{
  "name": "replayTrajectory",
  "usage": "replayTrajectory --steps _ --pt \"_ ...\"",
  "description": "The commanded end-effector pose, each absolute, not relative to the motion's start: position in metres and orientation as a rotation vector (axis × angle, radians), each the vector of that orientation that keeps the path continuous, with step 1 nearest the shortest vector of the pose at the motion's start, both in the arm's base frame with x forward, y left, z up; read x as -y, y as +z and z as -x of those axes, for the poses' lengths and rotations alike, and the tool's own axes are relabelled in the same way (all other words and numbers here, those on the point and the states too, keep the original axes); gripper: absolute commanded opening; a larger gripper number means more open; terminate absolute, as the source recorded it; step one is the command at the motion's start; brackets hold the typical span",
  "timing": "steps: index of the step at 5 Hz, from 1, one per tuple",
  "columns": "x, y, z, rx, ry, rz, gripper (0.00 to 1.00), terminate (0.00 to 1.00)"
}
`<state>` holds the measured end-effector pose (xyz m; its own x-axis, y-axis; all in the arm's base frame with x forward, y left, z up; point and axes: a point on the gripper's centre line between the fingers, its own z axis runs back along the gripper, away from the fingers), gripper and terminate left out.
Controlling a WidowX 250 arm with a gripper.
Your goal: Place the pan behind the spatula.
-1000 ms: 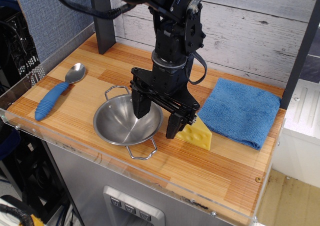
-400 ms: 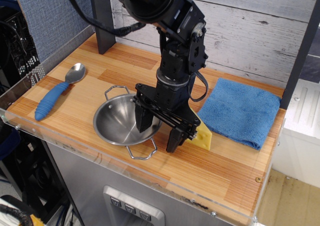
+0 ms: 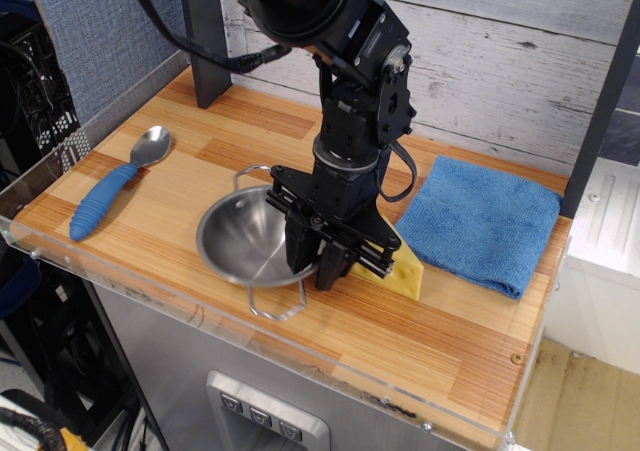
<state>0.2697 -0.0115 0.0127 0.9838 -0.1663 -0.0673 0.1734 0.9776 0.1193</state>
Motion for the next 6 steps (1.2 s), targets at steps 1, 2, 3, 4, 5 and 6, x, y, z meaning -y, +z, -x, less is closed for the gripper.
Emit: replayTrajectory --steps 1,2,3,4,5,6 --pt "0.011 0.027 -0.275 -0.021 -0.176 -0.131 0.00 0.00" --pt "0.009 0.037 -0.273 -0.019 -0.167 -0.121 0.00 0.00" --pt "0.003 0.058 -0.274 -0.007 -0.143 -0.079 0.00 0.00" --pt "-0.016 0.075 -0.294 0.005 -0.103 -0.057 0.00 0.00" --pt "-0.043 0.081 -0.309 0.005 -0.049 -0.042 0.00 0.00" --pt "-0.064 0.077 -0.319 -0.013 0.001 -0.019 0.00 0.00"
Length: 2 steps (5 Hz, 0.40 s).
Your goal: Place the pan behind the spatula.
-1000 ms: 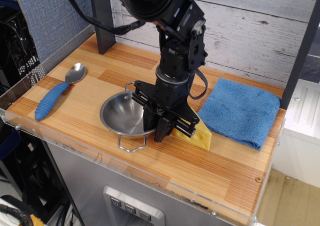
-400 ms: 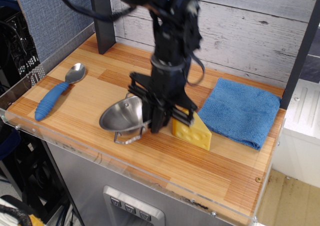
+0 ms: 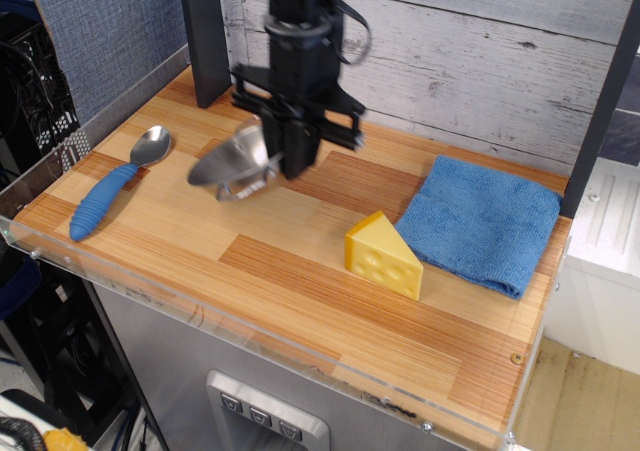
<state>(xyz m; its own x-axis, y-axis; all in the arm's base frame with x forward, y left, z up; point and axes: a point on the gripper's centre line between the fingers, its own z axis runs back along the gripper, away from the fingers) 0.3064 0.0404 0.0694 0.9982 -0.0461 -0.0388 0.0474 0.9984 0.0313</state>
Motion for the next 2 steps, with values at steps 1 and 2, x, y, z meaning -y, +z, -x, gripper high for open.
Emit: replayTrajectory --steps 1,2 --pt "-0.081 0.064 -0.332 -0.037 0.047 -0.019 0.00 0.00" --pt "-0.092 0.059 -0.342 -0.048 0.066 -0.033 0.00 0.00"
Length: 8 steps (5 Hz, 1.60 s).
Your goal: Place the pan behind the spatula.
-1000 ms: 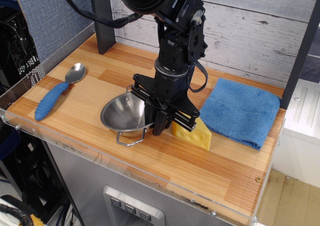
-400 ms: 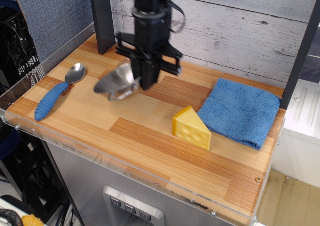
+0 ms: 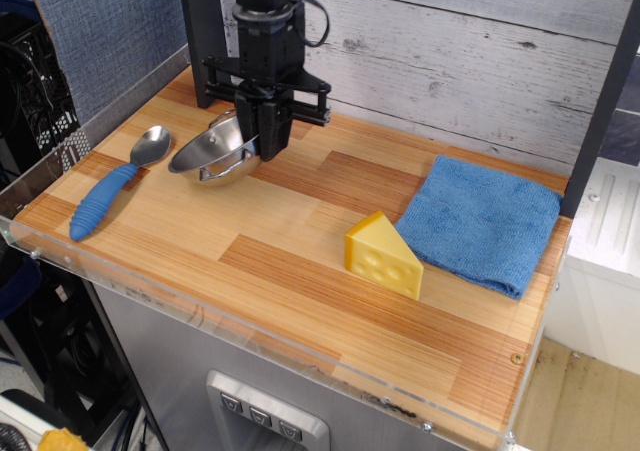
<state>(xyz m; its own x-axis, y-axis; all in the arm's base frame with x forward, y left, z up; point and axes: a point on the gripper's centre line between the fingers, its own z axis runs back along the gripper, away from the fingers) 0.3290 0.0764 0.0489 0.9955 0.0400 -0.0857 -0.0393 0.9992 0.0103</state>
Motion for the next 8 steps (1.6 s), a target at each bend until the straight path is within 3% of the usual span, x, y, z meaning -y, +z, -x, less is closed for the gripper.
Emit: replayTrajectory --steps 1,3,4,5,6,7,8 --pt "-0.099 0.056 -0.349 -0.036 0.079 -0.029 0.00 0.00" --pt "-0.078 0.040 -0.336 0.025 0.054 0.057 0.00 0.00" --pt "-0.066 0.024 -0.328 -0.013 0.049 0.120 0.00 0.00" --pt "-0.068 0.020 -0.328 -0.039 0.035 0.167 1.00 0.00" --pt "-0.069 0.027 -0.328 -0.026 0.046 0.178 1.00 0.00" --pt "-0.071 0.060 -0.335 0.042 0.027 0.179 1.00 0.00" --pt "-0.067 0.111 -0.338 0.149 0.006 0.127 1.00 0.00"
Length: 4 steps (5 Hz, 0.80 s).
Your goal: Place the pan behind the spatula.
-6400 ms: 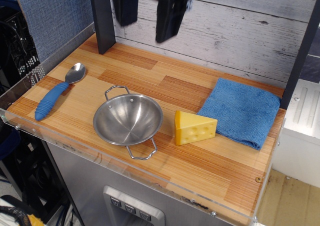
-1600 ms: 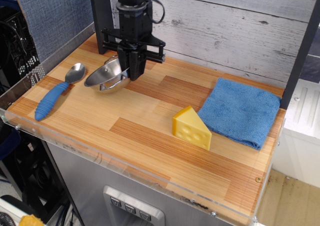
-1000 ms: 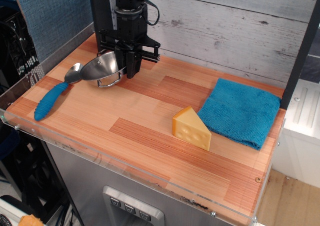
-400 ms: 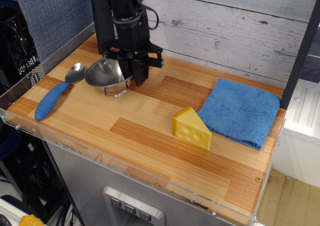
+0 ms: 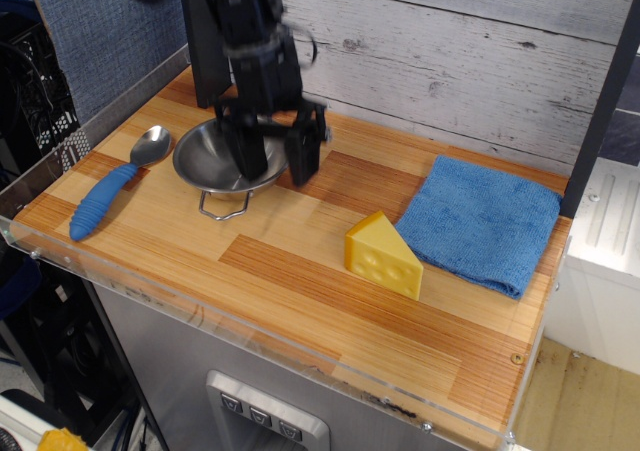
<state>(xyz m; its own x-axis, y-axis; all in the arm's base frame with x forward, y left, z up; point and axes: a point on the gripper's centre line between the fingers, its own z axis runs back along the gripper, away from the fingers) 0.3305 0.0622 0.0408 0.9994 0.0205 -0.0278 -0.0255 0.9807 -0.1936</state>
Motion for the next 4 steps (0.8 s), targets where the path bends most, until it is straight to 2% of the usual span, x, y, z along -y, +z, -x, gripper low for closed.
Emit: replayTrajectory --steps 1,2,3,4 --pt "-0.059 0.162 -0.329 0.234 -0.009 0.076 1.00 0.00" --pt "-0.045 0.182 -0.316 0.248 -0.020 0.019 1.00 0.00" --pt "-0.032 0.192 -0.302 0.232 -0.044 -0.022 1.00 0.00" --pt "-0.032 0.192 -0.294 0.198 -0.056 -0.039 1.00 0.00"
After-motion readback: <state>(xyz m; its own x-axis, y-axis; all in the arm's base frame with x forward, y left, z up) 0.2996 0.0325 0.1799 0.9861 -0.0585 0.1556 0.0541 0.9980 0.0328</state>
